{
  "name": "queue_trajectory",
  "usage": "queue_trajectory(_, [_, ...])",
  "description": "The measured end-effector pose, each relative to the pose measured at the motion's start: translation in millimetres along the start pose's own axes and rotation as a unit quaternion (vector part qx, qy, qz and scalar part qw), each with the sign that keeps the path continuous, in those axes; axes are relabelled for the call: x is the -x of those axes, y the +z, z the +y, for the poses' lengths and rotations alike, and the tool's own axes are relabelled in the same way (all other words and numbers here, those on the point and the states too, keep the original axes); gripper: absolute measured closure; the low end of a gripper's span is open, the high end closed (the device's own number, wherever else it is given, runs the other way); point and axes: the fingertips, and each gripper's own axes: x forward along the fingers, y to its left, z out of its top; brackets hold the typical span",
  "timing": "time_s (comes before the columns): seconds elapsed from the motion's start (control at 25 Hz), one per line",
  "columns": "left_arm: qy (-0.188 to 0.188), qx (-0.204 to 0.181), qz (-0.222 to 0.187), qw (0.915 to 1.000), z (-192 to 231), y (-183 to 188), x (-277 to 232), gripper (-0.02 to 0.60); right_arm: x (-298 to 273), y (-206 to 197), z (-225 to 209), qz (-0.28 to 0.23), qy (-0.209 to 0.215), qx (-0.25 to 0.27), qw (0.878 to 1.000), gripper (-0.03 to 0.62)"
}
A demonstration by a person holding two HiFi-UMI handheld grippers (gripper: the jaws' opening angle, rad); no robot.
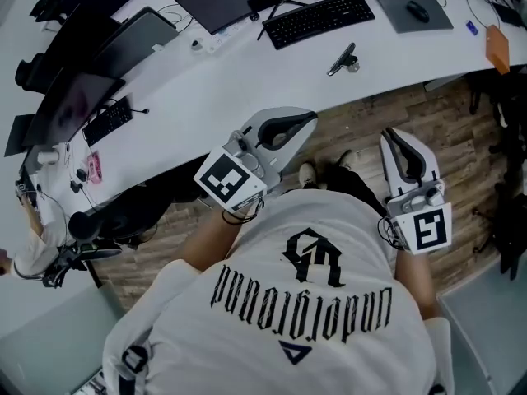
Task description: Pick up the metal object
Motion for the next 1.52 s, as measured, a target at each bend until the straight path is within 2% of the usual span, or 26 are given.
queue_trajectory(0.2, [-0.003,0.007,0.013,0.9999,3,-11,-6,0.567,-8,-8,-2,0.001,0.005,-0.019,1.0,0.577])
queue_trajectory(0.36, [0.008,0.008,0.021,0.9997,14,-14,-10,0.568,-22,-14,-9,0.0,0.023,-0.021,1.0,0.577])
queue_trajectory(0.52, [0.014,0.003,0.027,0.9995,23,-14,-19,0.567,-31,-17,-28,0.0,0.029,-0.018,0.999,0.577])
queue_trajectory(0.8, [0.039,0.016,0.028,0.9987,53,-17,-47,0.566,-60,-31,-63,0.01,0.064,-0.031,0.997,0.575])
queue_trajectory(0.88, [0.048,0.02,0.029,0.9982,67,-19,-57,0.567,-71,-38,-77,0.023,0.074,-0.035,0.996,0.556])
queue_trajectory(0.92, [0.053,0.022,0.03,0.9979,74,-20,-62,0.566,-78,-42,-83,0.029,0.078,-0.039,0.996,0.523])
queue_trajectory(1.0, [0.059,0.025,0.033,0.9974,88,-23,-73,0.566,-91,-48,-97,0.037,0.086,-0.051,0.994,0.496])
queue_trajectory(1.16, [0.066,0.04,0.042,0.9961,111,-31,-98,0.567,-115,-64,-123,0.055,0.101,-0.082,0.99,0.487])
queue_trajectory(1.52, [0.085,0.077,0.059,0.9916,167,-71,-145,0.566,-168,-130,-166,0.111,0.133,-0.175,0.969,0.464])
